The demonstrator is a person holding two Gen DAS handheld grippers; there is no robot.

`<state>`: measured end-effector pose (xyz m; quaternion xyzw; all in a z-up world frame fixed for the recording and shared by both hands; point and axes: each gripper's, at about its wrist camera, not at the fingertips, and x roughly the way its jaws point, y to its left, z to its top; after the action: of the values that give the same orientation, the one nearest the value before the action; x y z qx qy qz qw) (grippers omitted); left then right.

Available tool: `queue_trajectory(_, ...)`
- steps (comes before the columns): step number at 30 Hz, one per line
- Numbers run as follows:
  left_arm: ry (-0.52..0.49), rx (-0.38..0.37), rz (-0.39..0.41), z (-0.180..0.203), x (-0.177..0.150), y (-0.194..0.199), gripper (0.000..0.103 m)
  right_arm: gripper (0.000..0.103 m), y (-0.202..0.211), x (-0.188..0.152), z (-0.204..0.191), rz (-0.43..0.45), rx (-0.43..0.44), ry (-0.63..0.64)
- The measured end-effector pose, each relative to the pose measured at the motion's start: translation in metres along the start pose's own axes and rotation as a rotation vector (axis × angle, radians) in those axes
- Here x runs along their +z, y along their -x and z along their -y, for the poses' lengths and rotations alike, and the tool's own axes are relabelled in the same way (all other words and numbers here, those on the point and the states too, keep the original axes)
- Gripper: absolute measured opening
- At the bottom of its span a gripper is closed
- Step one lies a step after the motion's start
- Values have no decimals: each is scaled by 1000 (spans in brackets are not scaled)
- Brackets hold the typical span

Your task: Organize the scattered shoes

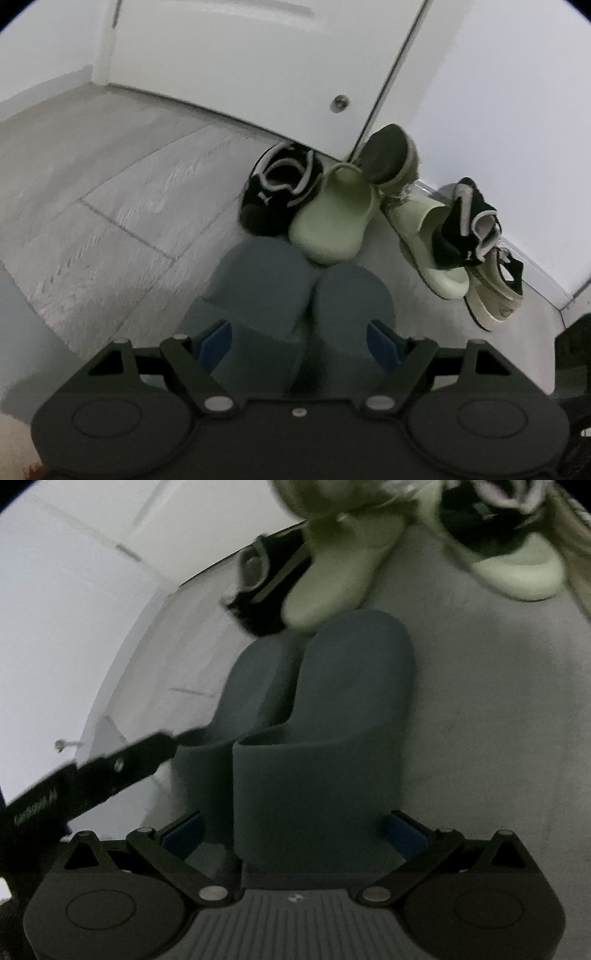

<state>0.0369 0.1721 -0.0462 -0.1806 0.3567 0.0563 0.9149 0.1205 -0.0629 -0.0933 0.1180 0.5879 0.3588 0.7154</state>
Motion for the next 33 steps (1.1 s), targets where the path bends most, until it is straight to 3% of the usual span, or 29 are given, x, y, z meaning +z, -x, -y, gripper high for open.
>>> queue_trajectory(4,-121,-6,44,20,0,5,84,103,7,0,-2,30,6,4)
queue_trajectory(8,-233,-36,63,44,1,4,84,103,48,-4,11,228,-40,-8)
queue_trajectory(12,-314,-88,76,71,3,-3,84,103,97,-16,28,484,-260,18)
queue_trajectory(16,-391,-124,72,107,9,-23,83,103,126,-24,51,624,-475,-15)
queue_trajectory(18,-417,-139,82,123,13,-33,83,103,131,-25,58,645,-509,-49)
queue_trajectory(22,-477,-170,125,157,29,-60,82,103,153,-35,89,713,-494,-165)
queue_trajectory(26,-539,-162,170,190,49,-97,81,101,168,-43,109,729,-514,-177)
queue_trajectory(28,-556,-159,174,204,60,-119,68,100,168,-43,115,729,-524,-175)
queue_trajectory(31,-578,-151,155,222,71,-153,59,95,167,-40,134,717,-531,-184)
queue_trajectory(33,-586,-156,152,227,72,-164,59,92,165,-39,143,718,-527,-185)
